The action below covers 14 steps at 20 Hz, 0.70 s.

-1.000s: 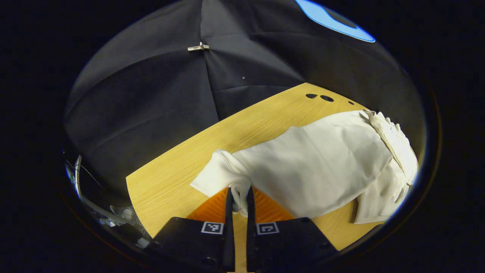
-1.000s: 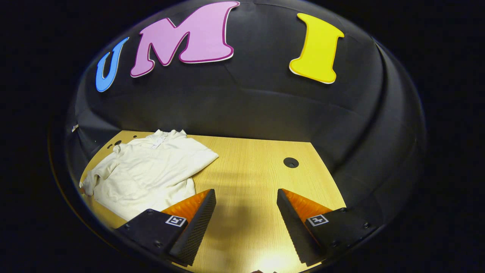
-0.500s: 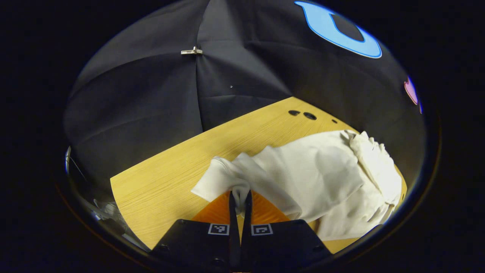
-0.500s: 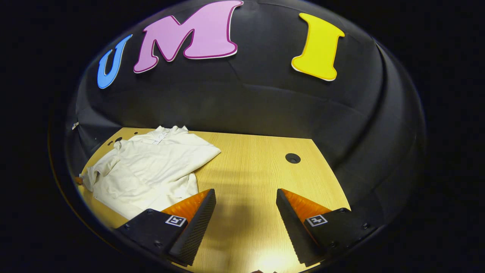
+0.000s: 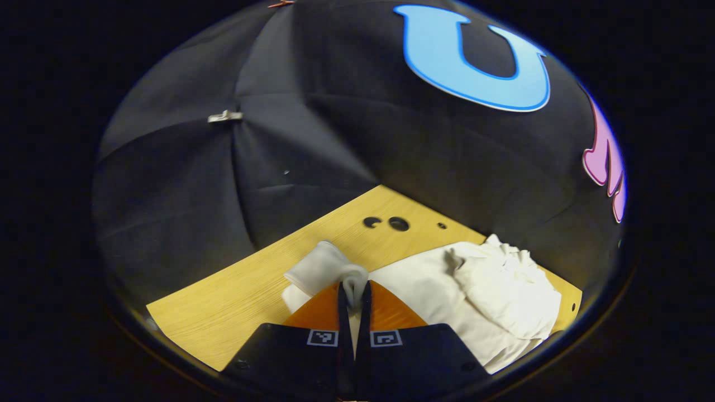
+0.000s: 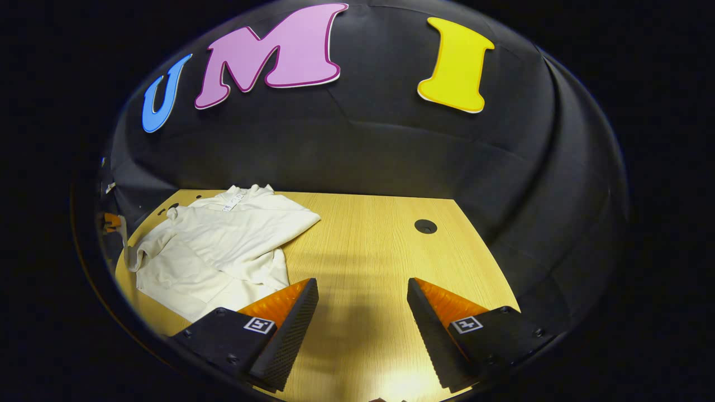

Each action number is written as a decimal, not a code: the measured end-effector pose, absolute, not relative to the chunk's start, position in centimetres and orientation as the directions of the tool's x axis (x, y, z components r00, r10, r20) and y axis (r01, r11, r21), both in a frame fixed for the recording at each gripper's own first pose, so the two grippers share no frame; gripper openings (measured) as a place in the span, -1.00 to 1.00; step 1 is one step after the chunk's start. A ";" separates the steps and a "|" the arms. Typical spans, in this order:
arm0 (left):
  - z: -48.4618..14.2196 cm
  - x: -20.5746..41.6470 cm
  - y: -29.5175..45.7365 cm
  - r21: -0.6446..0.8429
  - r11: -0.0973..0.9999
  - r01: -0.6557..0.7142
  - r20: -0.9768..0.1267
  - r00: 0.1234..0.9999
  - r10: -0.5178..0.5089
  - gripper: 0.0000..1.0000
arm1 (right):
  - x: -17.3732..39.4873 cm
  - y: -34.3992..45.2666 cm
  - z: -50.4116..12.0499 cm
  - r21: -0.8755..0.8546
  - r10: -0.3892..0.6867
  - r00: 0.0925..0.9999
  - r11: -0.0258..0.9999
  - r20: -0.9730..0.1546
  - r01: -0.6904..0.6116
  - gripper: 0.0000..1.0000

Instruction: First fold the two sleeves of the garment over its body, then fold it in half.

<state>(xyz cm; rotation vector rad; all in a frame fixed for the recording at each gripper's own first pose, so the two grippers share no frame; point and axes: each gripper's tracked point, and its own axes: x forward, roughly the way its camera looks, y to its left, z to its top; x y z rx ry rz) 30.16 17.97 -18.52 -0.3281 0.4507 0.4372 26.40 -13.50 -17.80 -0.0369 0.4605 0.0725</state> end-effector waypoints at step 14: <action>-13.4 42.2 -3.9 -0.246 0.964 -0.099 -0.418 0.908 -0.013 -0.88 | 24.4 -13.9 -18.3 0.029 0.090 0.884 0.996 -0.459 -0.087 0.96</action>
